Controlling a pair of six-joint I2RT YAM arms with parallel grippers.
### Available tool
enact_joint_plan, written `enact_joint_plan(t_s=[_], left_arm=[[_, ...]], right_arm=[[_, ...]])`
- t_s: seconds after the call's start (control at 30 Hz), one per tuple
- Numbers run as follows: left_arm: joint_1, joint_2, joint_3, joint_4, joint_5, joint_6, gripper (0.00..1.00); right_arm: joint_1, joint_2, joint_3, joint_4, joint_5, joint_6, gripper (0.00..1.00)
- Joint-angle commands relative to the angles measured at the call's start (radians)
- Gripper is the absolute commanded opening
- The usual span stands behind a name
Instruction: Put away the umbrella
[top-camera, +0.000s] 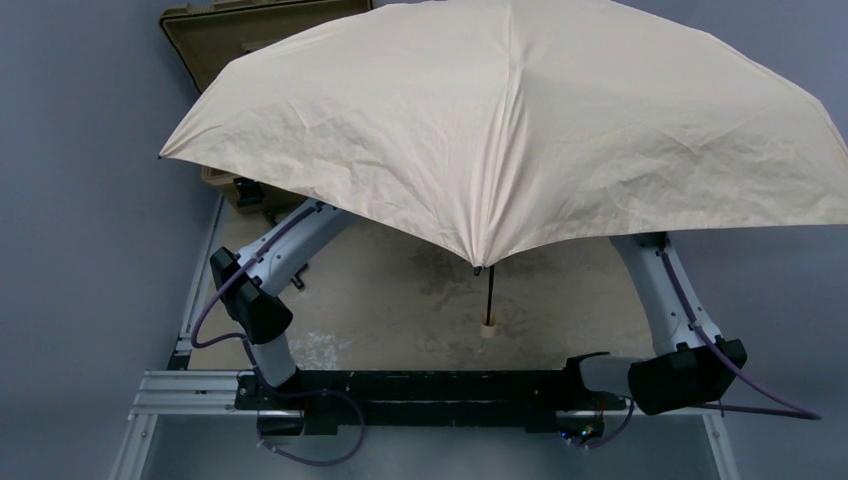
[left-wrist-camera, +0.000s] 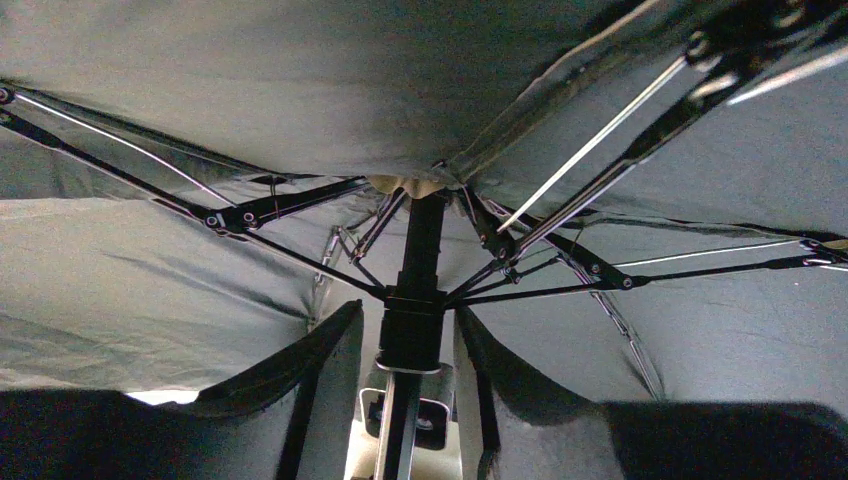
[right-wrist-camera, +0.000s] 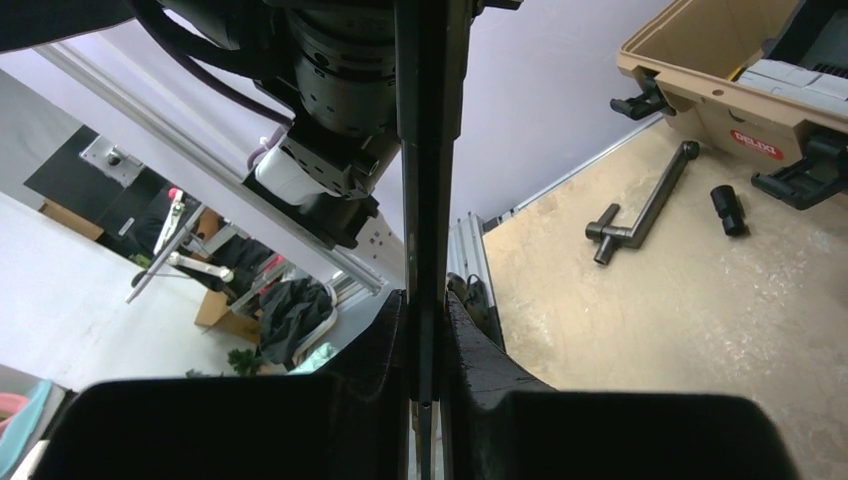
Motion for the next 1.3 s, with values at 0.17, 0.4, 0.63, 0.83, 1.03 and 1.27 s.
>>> enact_joint_plan(t_s=[0.17, 0.4, 0.63, 0.83, 1.03, 1.27], left_arm=[[0.010, -0.024, 0.047, 0.044, 0.005, -0.003, 0.00], [0.009, -0.041, 0.038, 0.016, 0.016, 0.015, 0.21], [0.012, -0.143, -0.108, -0.026, -0.023, 0.063, 0.65], [0.010, -0.165, -0.103, -0.108, -0.077, 0.117, 0.64], [0.009, -0.161, -0.156, 0.005, -0.058, 0.116, 0.62], [0.010, -0.156, -0.206, 0.088, 0.050, 0.121, 0.54]], right_arm=[[-0.008, -0.044, 0.022, 0.012, -0.035, -0.052, 0.00], [-0.011, -0.040, 0.035, -0.024, -0.028, -0.088, 0.00], [-0.018, -0.019, 0.142, -0.267, 0.067, -0.295, 0.00], [-0.018, -0.012, 0.204, -0.414, 0.161, -0.423, 0.00], [-0.018, -0.015, 0.215, -0.444, 0.198, -0.445, 0.00], [-0.018, -0.011, 0.229, -0.455, 0.206, -0.444, 0.00]])
